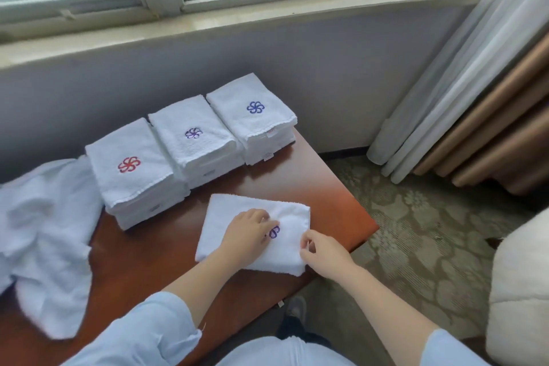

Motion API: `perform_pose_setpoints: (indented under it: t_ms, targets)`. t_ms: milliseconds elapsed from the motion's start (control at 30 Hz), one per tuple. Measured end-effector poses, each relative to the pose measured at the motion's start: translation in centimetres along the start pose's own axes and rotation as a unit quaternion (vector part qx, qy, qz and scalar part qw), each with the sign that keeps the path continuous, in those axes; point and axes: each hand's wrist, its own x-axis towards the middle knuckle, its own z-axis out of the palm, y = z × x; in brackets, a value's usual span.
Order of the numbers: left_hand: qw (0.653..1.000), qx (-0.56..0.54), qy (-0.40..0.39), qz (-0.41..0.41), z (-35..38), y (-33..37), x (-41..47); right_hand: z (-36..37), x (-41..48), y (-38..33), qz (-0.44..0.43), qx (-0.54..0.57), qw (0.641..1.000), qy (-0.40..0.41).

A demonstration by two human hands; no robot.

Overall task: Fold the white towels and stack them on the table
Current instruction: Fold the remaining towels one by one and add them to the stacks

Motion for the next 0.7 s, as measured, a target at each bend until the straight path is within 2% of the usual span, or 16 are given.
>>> perform_pose_setpoints:
  t_ms: [200,333,433,500,567,700]
  targets:
    - [0.994,-0.022,0.102,-0.022,-0.1,0.3,-7.4,5.3,-3.9,-2.5,-0.034,0.01,0.997,-0.073]
    - [0.992,-0.045,0.057,-0.099,1.2,-0.6,-11.2,8.4,-5.7,-4.5,-0.049,0.036,0.987,-0.149]
    - [0.987,-0.073,0.049,-0.133,1.8,-1.4,-13.4,9.5,-6.0,-6.1,-0.059,0.011,0.974,-0.219]
    - [0.982,-0.093,0.044,-0.16,2.1,-1.6,-14.4,9.6,-5.9,-6.9,-0.067,-0.005,0.97,-0.234]
    - [0.976,-0.106,0.033,-0.185,2.1,-1.8,-14.9,9.1,-5.6,-7.5,-0.088,-0.028,0.979,-0.184]
    - [0.972,-0.11,0.017,-0.208,1.3,-2.4,-14.4,7.0,-3.4,-8.2,-0.143,-0.066,0.988,0.005]
